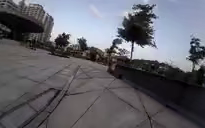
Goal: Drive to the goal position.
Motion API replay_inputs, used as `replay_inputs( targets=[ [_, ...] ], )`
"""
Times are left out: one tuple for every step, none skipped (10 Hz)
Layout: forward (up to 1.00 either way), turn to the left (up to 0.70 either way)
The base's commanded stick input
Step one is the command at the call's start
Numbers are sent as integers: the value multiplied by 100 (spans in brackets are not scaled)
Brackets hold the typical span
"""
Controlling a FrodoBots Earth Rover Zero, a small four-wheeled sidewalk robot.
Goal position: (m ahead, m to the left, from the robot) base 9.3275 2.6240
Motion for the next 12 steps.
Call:
replay_inputs(
  targets=[
    [100, 0],
    [100, 0],
    [100, 0],
    [100, 0],
    [100, 0],
    [100, 0],
    [100, 0],
    [100, 0],
    [100, 0],
    [100, 0],
    [100, 6],
    [100, 21]
  ],
)
